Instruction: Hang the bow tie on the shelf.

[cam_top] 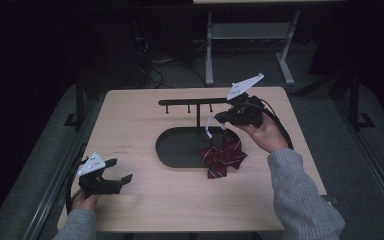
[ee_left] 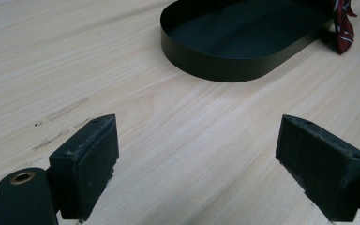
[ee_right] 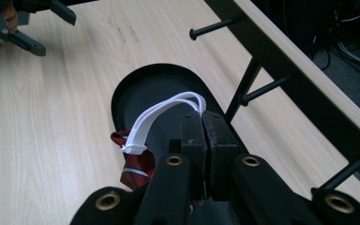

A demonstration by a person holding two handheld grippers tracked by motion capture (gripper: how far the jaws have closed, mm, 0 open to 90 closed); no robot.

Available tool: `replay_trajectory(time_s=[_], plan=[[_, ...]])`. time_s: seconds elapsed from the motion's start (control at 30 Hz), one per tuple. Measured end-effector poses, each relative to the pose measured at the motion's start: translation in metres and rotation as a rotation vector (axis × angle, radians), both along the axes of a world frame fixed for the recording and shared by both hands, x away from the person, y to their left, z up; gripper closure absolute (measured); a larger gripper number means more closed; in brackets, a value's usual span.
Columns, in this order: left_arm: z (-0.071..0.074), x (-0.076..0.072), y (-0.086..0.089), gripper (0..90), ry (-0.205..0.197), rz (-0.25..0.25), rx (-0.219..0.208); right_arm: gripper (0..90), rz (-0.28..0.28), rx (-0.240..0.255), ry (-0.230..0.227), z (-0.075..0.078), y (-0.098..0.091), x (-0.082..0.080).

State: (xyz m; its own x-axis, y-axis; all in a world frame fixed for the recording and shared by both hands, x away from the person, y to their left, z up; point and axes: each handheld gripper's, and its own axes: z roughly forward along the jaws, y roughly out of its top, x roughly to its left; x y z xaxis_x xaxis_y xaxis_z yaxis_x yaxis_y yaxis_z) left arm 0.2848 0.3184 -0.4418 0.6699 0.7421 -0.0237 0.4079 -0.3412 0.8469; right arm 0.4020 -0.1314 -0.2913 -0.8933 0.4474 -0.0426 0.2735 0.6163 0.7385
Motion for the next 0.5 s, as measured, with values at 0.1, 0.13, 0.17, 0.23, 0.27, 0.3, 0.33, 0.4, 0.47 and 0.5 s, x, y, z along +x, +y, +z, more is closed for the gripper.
replay_trajectory(time_s=[0.1,0.13,0.17,0.23,0.27,0.3,0.33,0.4,0.47,0.5], plan=[[0.000,0.000,0.000,13.0,-0.001,0.000,-0.002,87.6,-0.001,0.008,-0.005,0.002,0.000,0.002],[0.000,0.000,0.000,13.0,0.000,-0.001,0.000,87.6,0.000,0.009,-0.005,0.003,0.000,0.003],[0.000,0.000,0.000,13.0,0.000,-0.002,0.000,87.5,-0.001,0.010,-0.004,0.003,0.000,0.004],[0.000,0.000,0.000,13.0,-0.001,-0.002,0.000,87.6,-0.001,0.003,-0.004,0.002,0.000,0.007],[0.000,0.000,0.000,13.0,0.001,-0.002,0.001,87.6,-0.005,0.004,-0.001,0.002,0.001,0.007],[0.000,0.000,0.000,13.0,0.001,-0.002,0.001,87.6,-0.005,0.004,-0.001,0.002,0.001,0.007],[0.000,0.000,0.000,13.0,0.001,-0.003,0.004,87.6,-0.003,0.003,-0.001,0.004,0.001,0.009],[0.000,0.000,0.001,13.0,0.000,-0.001,0.003,87.5,-0.005,0.000,0.000,0.005,0.003,0.010],[0.000,0.000,0.001,13.0,0.002,0.001,0.001,87.5,-0.006,0.000,0.000,0.007,0.003,0.013],[0.000,0.000,0.001,13.0,0.002,0.001,0.001,87.5,-0.006,0.000,0.000,0.007,0.003,0.013]])
